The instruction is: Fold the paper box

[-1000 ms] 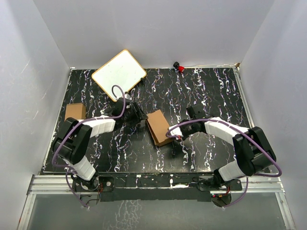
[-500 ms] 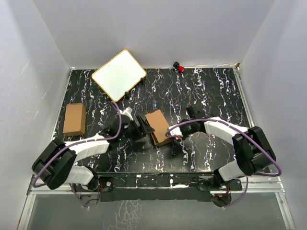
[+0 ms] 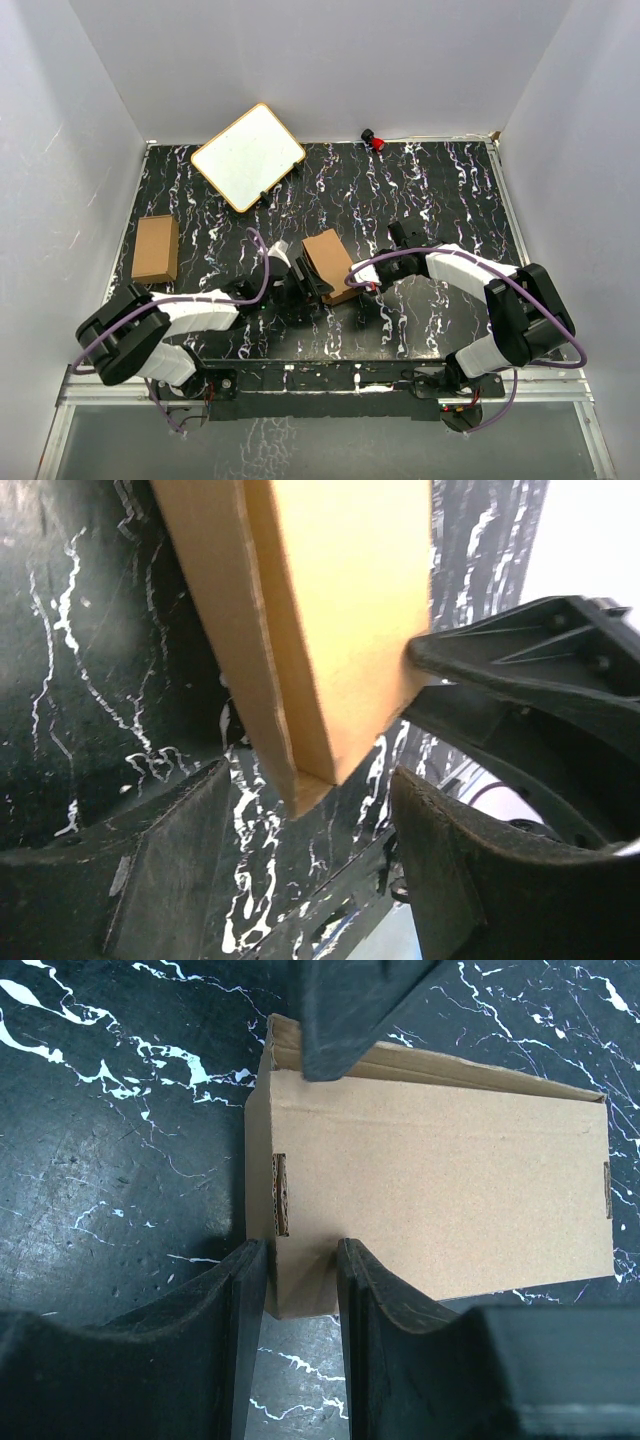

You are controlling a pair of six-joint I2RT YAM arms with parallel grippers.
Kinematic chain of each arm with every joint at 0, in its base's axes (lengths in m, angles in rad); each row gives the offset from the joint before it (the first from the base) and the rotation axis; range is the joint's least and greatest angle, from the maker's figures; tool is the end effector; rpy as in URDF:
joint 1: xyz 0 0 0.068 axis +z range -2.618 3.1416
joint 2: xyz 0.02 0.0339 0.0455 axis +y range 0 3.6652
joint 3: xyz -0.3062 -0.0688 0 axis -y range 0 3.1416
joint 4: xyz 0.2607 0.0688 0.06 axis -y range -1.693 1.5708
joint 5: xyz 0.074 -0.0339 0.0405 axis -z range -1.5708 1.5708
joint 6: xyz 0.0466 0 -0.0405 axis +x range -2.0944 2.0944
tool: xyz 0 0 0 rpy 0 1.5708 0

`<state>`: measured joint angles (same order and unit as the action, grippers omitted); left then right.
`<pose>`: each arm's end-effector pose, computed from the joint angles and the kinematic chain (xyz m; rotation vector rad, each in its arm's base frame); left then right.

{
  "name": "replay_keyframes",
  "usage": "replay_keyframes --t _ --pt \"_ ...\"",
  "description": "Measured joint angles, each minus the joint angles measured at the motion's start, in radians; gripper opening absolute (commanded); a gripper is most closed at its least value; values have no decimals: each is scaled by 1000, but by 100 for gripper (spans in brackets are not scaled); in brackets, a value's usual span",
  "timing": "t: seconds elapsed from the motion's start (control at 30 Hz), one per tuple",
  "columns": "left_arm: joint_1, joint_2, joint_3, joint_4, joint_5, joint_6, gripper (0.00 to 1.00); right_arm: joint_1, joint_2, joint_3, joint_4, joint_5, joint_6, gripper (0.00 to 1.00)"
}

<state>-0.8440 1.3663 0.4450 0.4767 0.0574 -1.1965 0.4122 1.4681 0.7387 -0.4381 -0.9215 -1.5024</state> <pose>0.1788 -0.2051 0.1902 -0.3609 2.2631 -1.2672 0.2262 0.1394 0.1951 -1.9639 1.1046 0.7139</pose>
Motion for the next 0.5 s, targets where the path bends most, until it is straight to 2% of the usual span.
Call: replay_keyframes --t 0.33,0.5 --pt "-45 85 30 -10 -21 -21 51 0 0 0 0 0 0 37" --pt "-58 85 38 -12 -31 -33 41 0 0 0 0 0 0 37"
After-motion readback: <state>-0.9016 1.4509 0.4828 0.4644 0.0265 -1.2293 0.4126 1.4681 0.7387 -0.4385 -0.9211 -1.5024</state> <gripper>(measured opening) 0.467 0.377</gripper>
